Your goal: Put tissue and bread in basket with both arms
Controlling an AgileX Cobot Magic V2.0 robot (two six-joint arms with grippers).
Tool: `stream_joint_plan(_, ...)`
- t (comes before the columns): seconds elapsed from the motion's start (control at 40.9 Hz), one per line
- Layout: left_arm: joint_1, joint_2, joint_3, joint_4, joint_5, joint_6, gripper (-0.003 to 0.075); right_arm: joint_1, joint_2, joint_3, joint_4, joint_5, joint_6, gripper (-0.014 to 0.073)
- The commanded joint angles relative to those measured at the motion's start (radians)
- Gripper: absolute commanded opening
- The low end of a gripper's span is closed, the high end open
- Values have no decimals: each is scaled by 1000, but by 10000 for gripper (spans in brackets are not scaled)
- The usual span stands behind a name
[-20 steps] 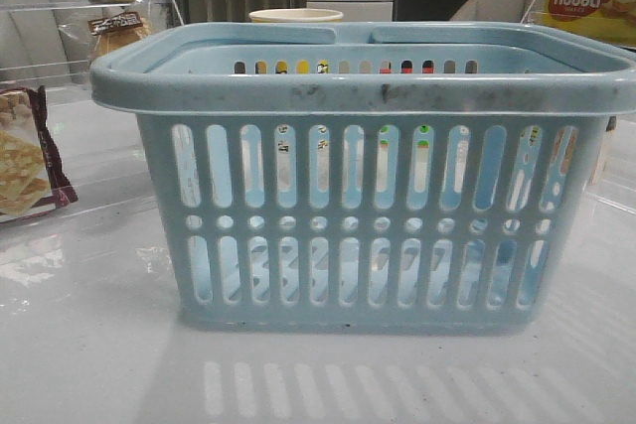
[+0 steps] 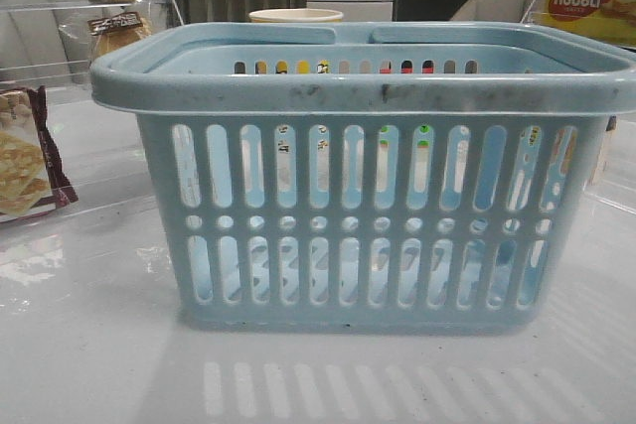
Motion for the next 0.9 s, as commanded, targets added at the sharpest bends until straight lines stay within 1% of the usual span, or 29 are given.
stream_joint_plan(0.0,2,-17,-2,-4,-98,-11,90,-4,-16,2,-10,-84,-4,56)
stream_joint_plan(0.342,2,-17,-2,-4,-98,-11,90,-4,-16,1,-10,-99,-4,56)
stream_joint_plan(0.391,2,-17,-2,-4,-113,-11,90,-4,-16,1,-10,-114,-4,56)
stream_joint_plan(0.489,2,-17,-16,-8,-196,-11,90,-4,-16,-20,-9,-143,-4,56)
stream_joint_plan(0.562,0,-17,-54,-8,-245,-11,90,-4,-16,-80,-9,-127,-4,56)
stream_joint_plan(0.635,0,-15,-112,-8,-244,-11,90,-4,-16,-148,-9,-102,-4,56)
stream_joint_plan(0.782,0,12,-268,-8,-181,-11,90,-4,14,-312,-9,-14,-4,56)
stream_joint_plan(0.88,0,64,-369,-14,-125,-11,90,-4,80,-412,-10,46,-4,56)
